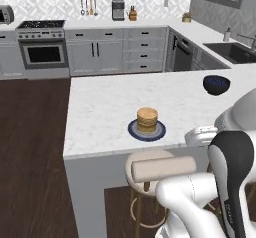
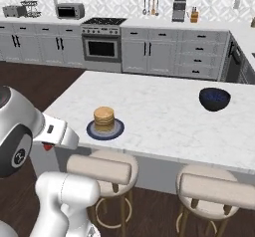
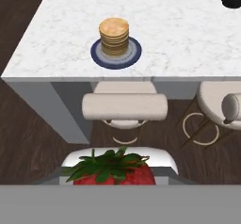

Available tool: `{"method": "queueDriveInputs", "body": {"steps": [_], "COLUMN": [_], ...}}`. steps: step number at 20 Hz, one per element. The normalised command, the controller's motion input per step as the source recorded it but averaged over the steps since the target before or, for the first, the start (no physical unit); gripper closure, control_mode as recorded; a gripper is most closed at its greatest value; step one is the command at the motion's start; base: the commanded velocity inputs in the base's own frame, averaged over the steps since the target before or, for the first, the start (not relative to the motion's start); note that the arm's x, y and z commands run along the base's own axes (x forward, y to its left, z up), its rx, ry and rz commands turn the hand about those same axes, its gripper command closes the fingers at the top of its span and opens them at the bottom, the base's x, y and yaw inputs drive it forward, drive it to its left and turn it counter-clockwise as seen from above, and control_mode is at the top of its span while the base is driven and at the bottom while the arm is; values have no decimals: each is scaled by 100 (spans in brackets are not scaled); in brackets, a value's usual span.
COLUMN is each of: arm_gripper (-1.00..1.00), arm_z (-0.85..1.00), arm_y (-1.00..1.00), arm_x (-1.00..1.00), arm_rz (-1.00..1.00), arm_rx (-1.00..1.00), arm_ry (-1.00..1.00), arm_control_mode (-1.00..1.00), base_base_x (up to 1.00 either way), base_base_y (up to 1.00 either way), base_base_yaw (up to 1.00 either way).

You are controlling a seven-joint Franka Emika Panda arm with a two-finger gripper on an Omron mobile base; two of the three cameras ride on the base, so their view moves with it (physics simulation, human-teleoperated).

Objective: Take the strawberry from the fridge and place it on top of the pancake, located on the dining counter.

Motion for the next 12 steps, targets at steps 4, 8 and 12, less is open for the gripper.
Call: {"method": "queueDriveInputs", "body": {"steps": [4, 8, 12], "arm_gripper": [100, 100, 100], "arm_z": [0, 0, 0], "arm_y": [0, 0, 0], "arm_x": [0, 0, 0], "arm_rz": [0, 0, 0], "arm_rx": [0, 0, 0], "arm_ry": [0, 0, 0], "arm_control_mode": [100, 100, 100], "base_base_x": [30, 50, 64], "base_base_y": [8, 14, 9], "base_base_yaw": [0, -6, -8]}}
